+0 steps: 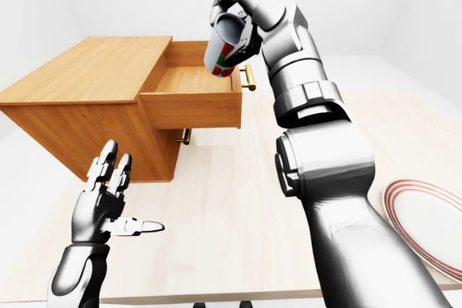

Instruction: Put the ketchup in the top drawer of the cabinet.

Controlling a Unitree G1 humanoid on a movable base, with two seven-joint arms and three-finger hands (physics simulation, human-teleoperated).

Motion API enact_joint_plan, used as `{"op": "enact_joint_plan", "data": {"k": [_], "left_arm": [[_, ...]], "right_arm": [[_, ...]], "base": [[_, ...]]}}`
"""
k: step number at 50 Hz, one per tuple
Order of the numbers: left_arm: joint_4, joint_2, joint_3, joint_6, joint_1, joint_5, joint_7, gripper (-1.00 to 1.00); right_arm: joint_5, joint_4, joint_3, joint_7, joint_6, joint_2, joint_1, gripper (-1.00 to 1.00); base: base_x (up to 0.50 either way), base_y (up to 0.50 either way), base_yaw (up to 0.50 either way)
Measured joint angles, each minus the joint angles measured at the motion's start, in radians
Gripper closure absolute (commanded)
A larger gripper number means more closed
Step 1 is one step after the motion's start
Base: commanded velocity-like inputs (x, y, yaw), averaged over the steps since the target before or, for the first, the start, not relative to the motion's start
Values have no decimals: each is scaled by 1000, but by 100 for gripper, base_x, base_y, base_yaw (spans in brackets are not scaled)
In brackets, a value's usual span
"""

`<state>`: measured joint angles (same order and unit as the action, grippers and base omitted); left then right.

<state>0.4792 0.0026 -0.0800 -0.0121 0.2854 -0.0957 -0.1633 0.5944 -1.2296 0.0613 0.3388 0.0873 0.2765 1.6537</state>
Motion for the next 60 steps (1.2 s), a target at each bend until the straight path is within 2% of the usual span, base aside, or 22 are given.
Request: {"op": "enact_joint_plan", "data": {"k": [41, 55, 60], "left_arm": [[17, 1, -12, -27, -8, -8, -3, -100], [23, 0, -12, -29, -4, -9, -6, -100], [16, -1, -11, -20, -3, -9, -8, -100]], "right_arm": [[-24, -29, 35, -56, 0, -28, -50, 100], [-25, -33, 39, -57, 0, -38, -68, 100], [-24, -34, 40, -54, 0, -42, -74, 100]], "base": [[0, 0, 0], [0, 0, 0], [0, 0, 0]]}}
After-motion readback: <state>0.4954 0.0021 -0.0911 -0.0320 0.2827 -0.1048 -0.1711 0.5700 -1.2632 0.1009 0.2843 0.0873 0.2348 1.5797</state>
